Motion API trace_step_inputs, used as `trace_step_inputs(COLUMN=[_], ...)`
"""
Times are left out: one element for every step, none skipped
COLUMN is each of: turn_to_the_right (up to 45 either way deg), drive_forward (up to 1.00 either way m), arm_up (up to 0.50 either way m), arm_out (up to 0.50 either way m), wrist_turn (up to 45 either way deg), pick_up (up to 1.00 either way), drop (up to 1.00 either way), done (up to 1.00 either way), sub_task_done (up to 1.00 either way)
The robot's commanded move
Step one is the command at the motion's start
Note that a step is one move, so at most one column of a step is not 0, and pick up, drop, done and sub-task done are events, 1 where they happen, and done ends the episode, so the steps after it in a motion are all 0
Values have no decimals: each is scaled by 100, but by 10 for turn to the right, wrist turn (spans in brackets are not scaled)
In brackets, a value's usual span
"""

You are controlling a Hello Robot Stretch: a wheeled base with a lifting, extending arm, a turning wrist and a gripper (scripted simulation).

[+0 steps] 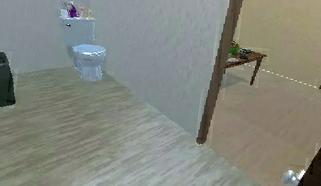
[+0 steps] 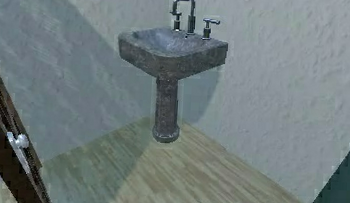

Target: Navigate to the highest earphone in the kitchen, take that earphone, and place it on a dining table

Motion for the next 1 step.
trace_step_inputs(turn_to_the_right=[-30], drive_forward=[0], arm_up=[0], arm_out=[0], wrist_turn=[0], pick_up=[0], drop=[0], done=[0], sub_task_done=[0])
